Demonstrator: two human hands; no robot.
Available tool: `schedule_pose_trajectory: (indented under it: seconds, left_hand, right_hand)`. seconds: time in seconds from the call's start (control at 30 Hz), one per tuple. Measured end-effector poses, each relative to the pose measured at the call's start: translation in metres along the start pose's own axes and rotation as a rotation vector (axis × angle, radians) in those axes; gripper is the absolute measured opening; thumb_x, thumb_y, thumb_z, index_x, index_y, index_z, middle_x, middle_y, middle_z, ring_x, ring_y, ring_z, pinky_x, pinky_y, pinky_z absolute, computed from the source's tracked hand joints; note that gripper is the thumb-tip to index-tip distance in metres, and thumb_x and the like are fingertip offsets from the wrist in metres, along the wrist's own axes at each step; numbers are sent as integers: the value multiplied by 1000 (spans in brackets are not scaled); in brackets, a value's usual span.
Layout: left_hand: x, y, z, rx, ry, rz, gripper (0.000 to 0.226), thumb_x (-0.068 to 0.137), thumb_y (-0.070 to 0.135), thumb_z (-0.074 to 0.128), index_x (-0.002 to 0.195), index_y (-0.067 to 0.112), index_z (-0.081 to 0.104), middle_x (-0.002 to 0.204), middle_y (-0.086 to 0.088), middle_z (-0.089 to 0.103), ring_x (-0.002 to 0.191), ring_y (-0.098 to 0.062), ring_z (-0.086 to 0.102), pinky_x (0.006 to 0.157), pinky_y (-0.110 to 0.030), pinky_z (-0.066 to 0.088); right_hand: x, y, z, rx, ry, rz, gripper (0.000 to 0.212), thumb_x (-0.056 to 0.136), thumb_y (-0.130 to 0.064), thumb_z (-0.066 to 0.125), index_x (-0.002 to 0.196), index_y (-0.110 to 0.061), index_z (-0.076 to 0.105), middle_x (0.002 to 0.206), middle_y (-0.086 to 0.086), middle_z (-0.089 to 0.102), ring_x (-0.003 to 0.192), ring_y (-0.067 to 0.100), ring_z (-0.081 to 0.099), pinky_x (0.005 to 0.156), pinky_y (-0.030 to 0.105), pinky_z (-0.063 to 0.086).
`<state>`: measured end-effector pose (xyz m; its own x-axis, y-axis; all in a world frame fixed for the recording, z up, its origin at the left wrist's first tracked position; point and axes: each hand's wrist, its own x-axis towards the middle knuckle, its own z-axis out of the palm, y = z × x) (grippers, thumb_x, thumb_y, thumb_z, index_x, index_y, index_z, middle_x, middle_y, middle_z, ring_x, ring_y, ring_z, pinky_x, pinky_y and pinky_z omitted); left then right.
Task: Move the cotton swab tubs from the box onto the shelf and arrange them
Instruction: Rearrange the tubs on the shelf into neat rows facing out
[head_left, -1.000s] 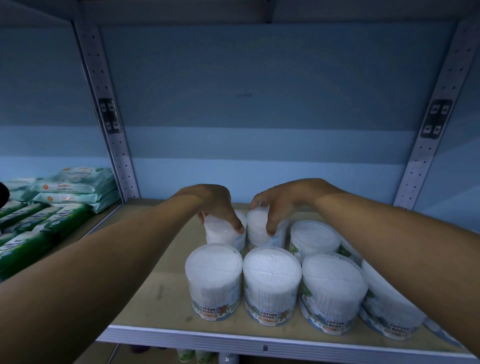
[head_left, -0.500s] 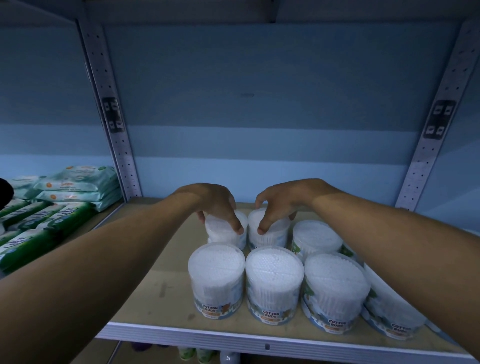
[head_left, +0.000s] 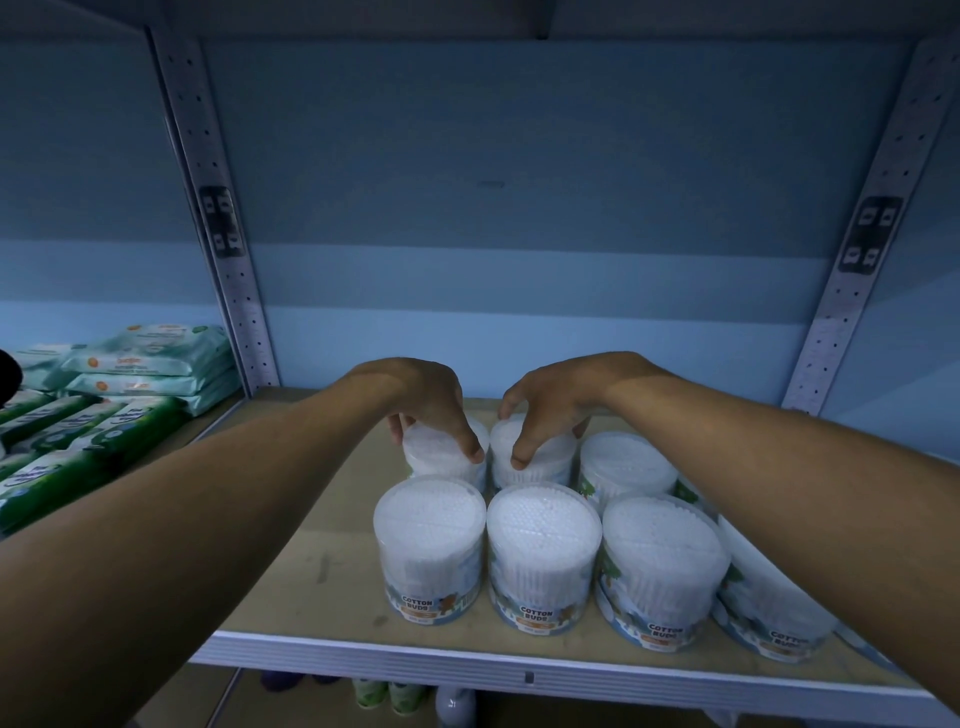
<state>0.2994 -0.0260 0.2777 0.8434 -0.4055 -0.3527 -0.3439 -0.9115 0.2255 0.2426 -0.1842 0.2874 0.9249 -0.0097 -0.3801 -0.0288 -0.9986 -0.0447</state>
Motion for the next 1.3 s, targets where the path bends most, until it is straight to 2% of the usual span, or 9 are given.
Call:
schedule_pose_trajectory:
  seconds: [0.2, 0.47, 0.63, 0.93, 1.3]
  left_hand:
    - [-3, -1, 1, -3, 2, -4, 77, 64, 51, 87, 127, 17, 60, 123, -3, 61, 110, -27, 61, 84, -39, 61]
    - [-5, 0, 2, 19, -11, -6, 79, 62, 55, 86, 126, 17, 60, 122, -4, 62, 104, -27, 64, 82, -39, 62]
    - [-7, -1, 2, 21, -23, -11, 81, 62, 56, 86, 127, 17, 59, 123, -5, 62, 104, -27, 64, 81, -39, 62]
    - [-11, -1, 2, 25, -21, -25, 82, 60, 57, 86, 125, 16, 59, 122, -7, 62, 102, -28, 66, 80, -39, 62]
    - [-17, -1, 4, 36, -12, -20, 85, 66, 58, 83, 134, 17, 54, 132, -6, 56, 113, -28, 61, 84, -38, 61]
  right_hand:
    - [-4, -2, 2, 3, -4, 2, 80, 71, -50, 81, 143, -36, 47, 140, -5, 47, 110, 26, 62, 88, 35, 59]
    - [-13, -8, 0, -86, -23, 2, 76, 73, -57, 76, 140, -34, 48, 136, -4, 51, 105, 25, 63, 94, 37, 54]
    - [-14, -10, 2, -105, -39, 0, 76, 73, -58, 76, 139, -31, 49, 137, -3, 51, 114, 26, 61, 95, 39, 54]
    - [-21, -15, 2, -125, -39, 4, 73, 76, -59, 73, 138, -29, 51, 136, -3, 52, 114, 26, 61, 95, 40, 54]
    - [-28, -14, 2, -100, -43, 15, 76, 80, -62, 69, 144, -29, 45, 144, -5, 46, 119, 27, 59, 99, 40, 51]
